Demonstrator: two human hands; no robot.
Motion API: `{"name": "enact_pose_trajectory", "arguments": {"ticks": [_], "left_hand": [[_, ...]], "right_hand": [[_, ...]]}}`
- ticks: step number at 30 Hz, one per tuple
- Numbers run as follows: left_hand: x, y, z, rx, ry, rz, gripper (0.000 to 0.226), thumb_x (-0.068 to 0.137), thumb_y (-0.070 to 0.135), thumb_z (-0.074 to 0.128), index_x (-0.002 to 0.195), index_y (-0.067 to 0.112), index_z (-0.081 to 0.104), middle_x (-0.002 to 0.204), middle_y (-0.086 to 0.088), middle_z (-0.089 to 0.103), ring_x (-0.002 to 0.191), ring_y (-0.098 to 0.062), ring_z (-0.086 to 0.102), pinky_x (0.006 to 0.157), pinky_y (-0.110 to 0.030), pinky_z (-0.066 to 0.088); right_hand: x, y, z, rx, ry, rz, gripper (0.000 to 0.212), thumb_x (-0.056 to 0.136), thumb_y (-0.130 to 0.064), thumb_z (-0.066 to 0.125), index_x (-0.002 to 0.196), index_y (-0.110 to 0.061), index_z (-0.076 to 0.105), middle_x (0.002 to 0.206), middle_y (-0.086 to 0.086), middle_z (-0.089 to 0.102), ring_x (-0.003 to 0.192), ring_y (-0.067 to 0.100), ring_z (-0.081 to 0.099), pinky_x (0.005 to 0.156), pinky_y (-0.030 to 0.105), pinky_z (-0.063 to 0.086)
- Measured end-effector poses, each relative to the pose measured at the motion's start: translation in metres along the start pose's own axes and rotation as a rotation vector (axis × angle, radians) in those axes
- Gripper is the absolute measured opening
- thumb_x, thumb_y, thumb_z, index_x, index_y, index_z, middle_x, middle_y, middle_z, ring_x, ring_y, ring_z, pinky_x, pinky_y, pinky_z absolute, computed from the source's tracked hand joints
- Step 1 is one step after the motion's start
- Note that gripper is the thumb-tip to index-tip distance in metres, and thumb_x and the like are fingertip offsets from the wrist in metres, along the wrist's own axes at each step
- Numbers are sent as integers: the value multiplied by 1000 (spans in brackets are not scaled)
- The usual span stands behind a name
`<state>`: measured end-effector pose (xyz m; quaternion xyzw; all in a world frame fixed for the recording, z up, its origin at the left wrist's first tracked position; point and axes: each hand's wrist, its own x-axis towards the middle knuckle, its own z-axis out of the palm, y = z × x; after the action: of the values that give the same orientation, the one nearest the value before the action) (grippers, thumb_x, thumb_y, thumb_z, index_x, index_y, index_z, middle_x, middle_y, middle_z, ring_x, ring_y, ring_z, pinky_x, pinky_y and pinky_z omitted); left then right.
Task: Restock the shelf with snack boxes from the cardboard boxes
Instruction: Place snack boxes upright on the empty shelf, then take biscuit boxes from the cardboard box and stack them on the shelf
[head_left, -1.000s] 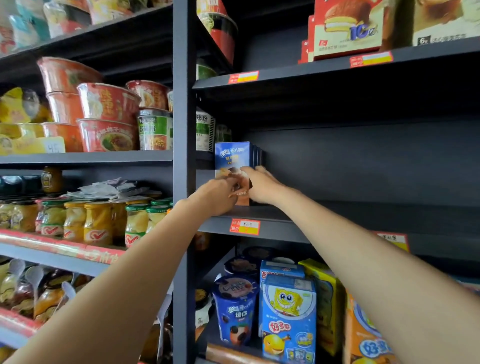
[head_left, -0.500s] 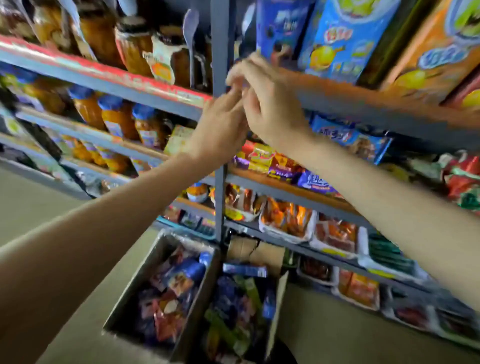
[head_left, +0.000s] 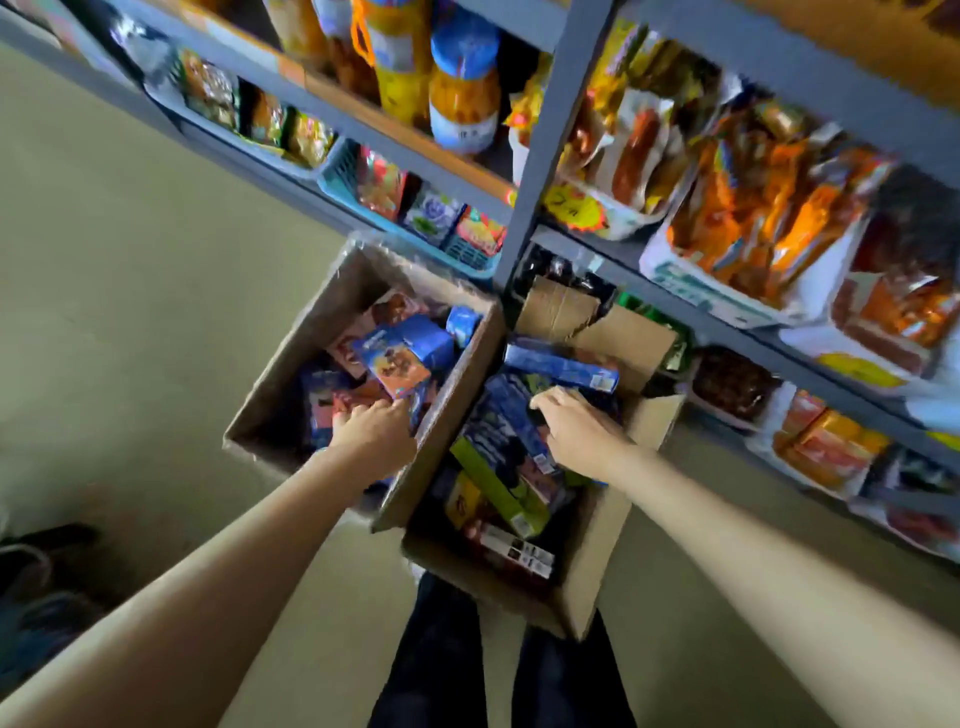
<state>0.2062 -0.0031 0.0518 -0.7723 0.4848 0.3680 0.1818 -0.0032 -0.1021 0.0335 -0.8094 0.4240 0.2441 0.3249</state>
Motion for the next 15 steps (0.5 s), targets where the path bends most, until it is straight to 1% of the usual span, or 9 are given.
{"name": "enact_pose_trajectory", "arguments": {"ticks": [2,5,8,10,12,13,15], "left_hand": [[17,-13,26,-42,-3,-28,42,92,19,40,134,17,39,138,-8,45,125,-31,45,101,-39,33],[41,-22,57,-177,28,-7,36,91,12,41,128,9,42,129,-14,51,115,-35,52,94,-41,41],[61,-15,76,-284,62,50,34,91,9,42,125,7,43,124,-16,53,113,-35,53,89,-38,40],[76,-6,86,-335,73,98,39,89,8,42,128,7,42,123,-15,53,114,-34,53,91,-39,40],[91,2,96,-317,50,178,45,88,8,43,133,8,40,128,-12,50,117,-33,51,95,-39,43],[98,6,101,-294,43,209,47,89,8,42,135,9,39,130,-12,48,118,-33,51,95,-39,43],[108,14,107,-316,28,213,52,89,7,42,140,13,32,131,-13,46,115,-35,52,91,-40,43]], "right_hand": [[34,-5,25,78,-3,24,35,91,0,41,125,-7,44,129,13,41,119,32,43,95,43,41],[79,-19,61,191,2,120,33,92,-8,46,126,-4,45,132,15,43,123,33,42,97,40,40],[113,-28,97,189,-45,223,31,92,-14,50,120,-2,47,130,17,45,122,34,44,93,38,40],[128,-26,118,158,-110,260,33,93,-19,51,120,-2,45,132,18,43,124,35,43,95,41,39],[140,-16,132,142,-141,295,35,93,-18,51,124,-2,42,137,17,39,127,35,40,97,42,38],[145,-6,137,139,-142,314,37,93,-16,51,126,-4,41,139,15,36,128,34,38,98,42,38],[150,17,141,143,-123,353,42,92,-12,52,133,-12,39,144,11,30,129,34,36,99,42,38]]}}
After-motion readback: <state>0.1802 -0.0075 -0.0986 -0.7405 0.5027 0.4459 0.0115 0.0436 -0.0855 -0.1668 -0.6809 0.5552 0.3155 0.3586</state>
